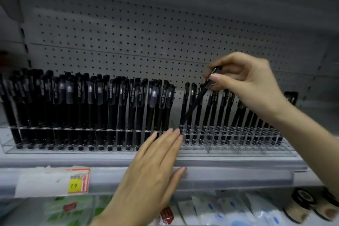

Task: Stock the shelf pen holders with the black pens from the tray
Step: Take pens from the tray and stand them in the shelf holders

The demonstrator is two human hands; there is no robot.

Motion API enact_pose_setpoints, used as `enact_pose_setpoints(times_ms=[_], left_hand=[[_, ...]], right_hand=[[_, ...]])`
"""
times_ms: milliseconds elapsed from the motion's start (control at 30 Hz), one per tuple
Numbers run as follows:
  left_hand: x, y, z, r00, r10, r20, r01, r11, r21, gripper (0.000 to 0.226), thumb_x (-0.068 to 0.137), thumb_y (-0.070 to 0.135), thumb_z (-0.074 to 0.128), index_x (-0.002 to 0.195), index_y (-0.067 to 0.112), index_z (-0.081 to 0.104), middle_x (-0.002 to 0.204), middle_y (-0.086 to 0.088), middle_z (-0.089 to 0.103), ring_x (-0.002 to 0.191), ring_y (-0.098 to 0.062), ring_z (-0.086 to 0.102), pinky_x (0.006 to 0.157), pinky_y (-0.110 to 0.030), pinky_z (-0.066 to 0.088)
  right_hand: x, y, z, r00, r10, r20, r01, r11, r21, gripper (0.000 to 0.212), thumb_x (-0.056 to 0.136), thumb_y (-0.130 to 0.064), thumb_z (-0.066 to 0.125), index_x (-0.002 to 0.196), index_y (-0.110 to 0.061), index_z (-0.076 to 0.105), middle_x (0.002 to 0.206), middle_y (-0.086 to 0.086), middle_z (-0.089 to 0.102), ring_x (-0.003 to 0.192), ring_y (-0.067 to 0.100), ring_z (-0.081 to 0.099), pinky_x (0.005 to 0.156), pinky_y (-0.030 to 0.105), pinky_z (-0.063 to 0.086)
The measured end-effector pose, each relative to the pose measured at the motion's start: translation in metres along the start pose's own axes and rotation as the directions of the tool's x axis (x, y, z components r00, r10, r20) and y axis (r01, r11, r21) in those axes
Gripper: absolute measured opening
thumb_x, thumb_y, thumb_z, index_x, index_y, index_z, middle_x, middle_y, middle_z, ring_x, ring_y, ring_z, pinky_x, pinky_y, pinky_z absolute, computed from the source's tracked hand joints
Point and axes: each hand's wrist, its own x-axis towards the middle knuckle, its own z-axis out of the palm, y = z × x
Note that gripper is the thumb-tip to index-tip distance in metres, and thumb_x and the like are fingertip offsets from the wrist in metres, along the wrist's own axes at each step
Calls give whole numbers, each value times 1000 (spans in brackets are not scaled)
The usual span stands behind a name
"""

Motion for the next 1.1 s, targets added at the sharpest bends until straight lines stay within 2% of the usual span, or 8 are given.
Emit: enact_pose_setpoints(times_ms=[133, 267, 433, 567, 733, 800, 933, 1100], left_hand=[[-1, 0, 0, 1000, 0, 0, 0, 1000, 14, 52, 104, 43, 18, 143, 12, 34, 147, -3, 44, 136, -13, 35, 110, -37, 25], [-2, 1, 1, 1000, -2, -7, 2, 1000, 0, 52, 103, 41, 25, 144, 11, 33, 148, -3, 42, 138, -13, 34, 110, -37, 26], [-3, 0, 0, 1000, 0, 9, 0, 1000, -6, 54, 100, 40, 33, 145, 9, 35, 150, -4, 40, 139, -14, 34, 111, -37, 26], [-4, 0, 0, 1000, -2, 14, 2, 1000, -2, 54, 100, 40, 33, 145, 9, 34, 150, -4, 40, 140, -13, 33, 112, -36, 24], [-4, 1, 1, 1000, 0, 9, 0, 1000, -13, 55, 100, 39, 34, 145, 8, 35, 150, -5, 39, 140, -14, 31, 114, -36, 22], [-3, 1, 1, 1000, -5, 6, 5, 1000, -21, 55, 100, 40, 33, 145, 8, 34, 150, -5, 40, 140, -14, 31, 114, -35, 22], [-3, 1, 1, 1000, -5, 8, 5, 1000, -19, 54, 100, 40, 32, 144, 8, 35, 149, -5, 41, 140, -14, 32, 112, -36, 23], [-3, 1, 0, 1000, -13, 19, 13, 1000, -16, 55, 101, 41, 31, 145, 10, 34, 150, -4, 40, 140, -13, 32, 111, -36, 25]], right_hand=[[1, -4, -2, 999, -6, 39, 6, 1000, -10, 18, 83, -1, 66, 98, -10, 64, 95, 8, 71, 82, 13, 72, 70, 20, 57], [0, -1, 0, 996, 4, 92, -3, 1000, -11, 17, 82, 1, 66, 96, -9, 65, 92, 9, 71, 84, 13, 72, 72, 21, 57], [-3, 6, 12, 988, -48, 145, 82, 969, -234, 19, 82, -8, 70, 96, -20, 71, 93, -8, 71, 87, 3, 68, 82, 20, 54], [-1, 6, 16, 991, -103, 86, 128, 916, -380, 16, 80, -21, 73, 94, -30, 72, 88, -8, 61, 79, 2, 58, 73, 20, 50], [-1, 3, 25, 994, -95, 47, 105, 945, -309, 10, 78, -22, 76, 87, -25, 74, 79, -4, 61, 66, 10, 62, 70, 23, 54], [0, 2, 28, 993, -116, 32, 120, 934, -335, 9, 76, -25, 77, 85, -23, 75, 78, -6, 63, 69, 10, 61, 69, 18, 51], [6, -3, 28, 993, -102, 63, 119, 919, -376, 15, 78, -20, 77, 92, -24, 73, 83, -18, 66, 79, -2, 62, 73, 8, 47], [10, -6, 26, 996, -52, 78, 76, 936, -345, 19, 76, -17, 79, 92, -21, 70, 85, -14, 69, 80, -4, 65, 78, 11, 52]])
